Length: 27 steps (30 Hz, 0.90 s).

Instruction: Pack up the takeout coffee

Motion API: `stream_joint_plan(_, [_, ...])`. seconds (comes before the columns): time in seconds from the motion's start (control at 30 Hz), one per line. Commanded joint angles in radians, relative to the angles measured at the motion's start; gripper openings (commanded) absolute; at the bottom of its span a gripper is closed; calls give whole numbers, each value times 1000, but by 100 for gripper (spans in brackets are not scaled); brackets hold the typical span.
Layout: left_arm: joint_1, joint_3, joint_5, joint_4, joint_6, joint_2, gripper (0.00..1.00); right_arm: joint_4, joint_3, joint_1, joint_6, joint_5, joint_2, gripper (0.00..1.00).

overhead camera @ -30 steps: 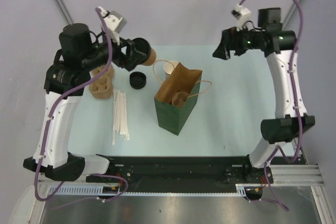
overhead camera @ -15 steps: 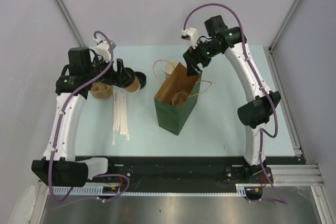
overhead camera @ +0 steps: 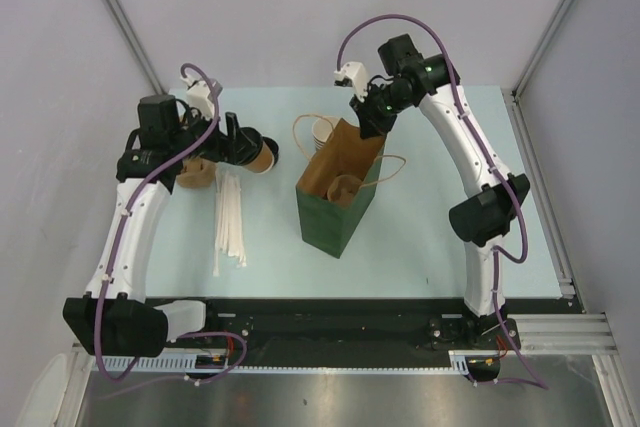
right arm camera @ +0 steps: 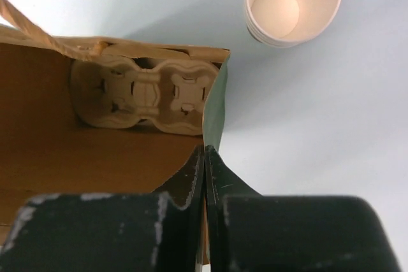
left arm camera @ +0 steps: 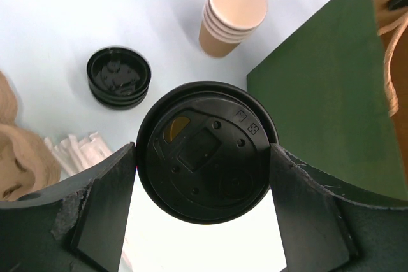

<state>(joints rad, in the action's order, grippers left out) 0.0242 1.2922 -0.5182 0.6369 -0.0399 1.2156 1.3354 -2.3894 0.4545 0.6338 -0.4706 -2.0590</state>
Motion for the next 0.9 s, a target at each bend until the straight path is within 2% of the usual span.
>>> stream_joint_plan(0.0, [-6, 48, -75, -92, 61, -39, 62, 4, -8, 9, 23, -19, 31, 0])
stream_joint_plan(0.37, [-6, 258, -210, -108, 123, -28, 60, -42, 13, 35, 7, 3, 102, 0])
stream_joint_plan(0.63, [3, 424, -285, -34, 57, 4, 55, -41, -2, 44, -3, 24, 111, 0])
stream_joint_plan(0.7, [29, 496, -287, -11, 43, 15, 54, -51, -14, 52, -22, 38, 112, 0])
stream_joint_plan(0.87, [198, 610, -281, 115, -52, 38, 55, -61, -13, 72, -75, 61, 119, 0])
